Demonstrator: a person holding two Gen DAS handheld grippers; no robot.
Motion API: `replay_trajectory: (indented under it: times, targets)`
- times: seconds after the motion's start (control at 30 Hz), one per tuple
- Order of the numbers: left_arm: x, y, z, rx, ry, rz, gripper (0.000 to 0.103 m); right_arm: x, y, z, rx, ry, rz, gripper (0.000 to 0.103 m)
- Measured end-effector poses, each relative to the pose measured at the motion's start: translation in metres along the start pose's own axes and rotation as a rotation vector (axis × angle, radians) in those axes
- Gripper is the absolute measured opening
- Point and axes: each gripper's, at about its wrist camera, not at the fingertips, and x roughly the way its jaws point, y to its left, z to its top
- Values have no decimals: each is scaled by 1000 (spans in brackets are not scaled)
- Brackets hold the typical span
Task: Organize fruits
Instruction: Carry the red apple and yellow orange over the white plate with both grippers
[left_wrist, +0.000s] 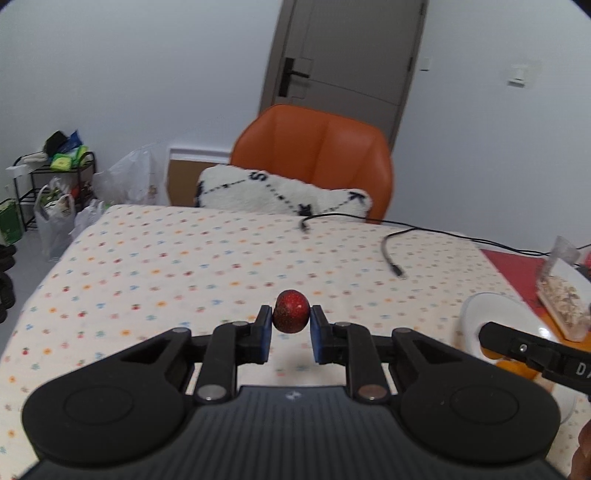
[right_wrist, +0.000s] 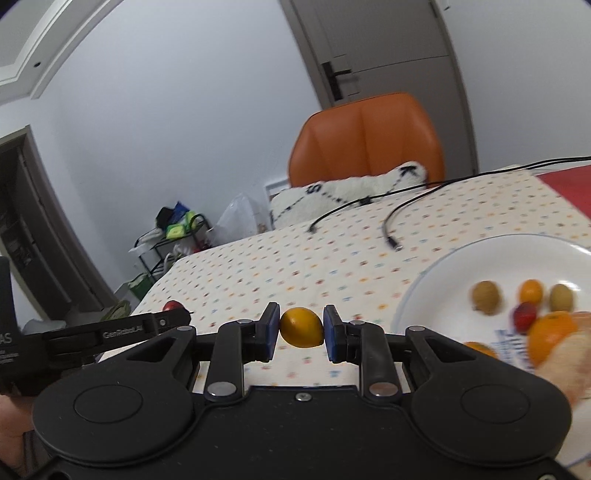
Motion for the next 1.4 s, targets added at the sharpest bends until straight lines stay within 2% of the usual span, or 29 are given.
replay_trajectory:
  times: [0.23, 0.5, 0.8, 0.9, 1.4]
  targets:
    - [-5, -31, 0, 23, -5, -58, 20, -26, -20, 4, 1, -40, -75, 24]
    - [-7, -63, -5, 52, -7, -107, 20, -45, -45, 3, 23, -59, -120, 24]
    - [-8, -96, -10, 86, -7, -159, 20, -57, -67, -3, 52, -63, -148, 24]
    - [-6, -107, -12, 98, -1, -173, 20, -59, -75, -4, 79, -73, -145, 30]
    - [9, -146, -17, 137, 26, -251, 20, -88, -108, -12, 139, -96, -188, 33]
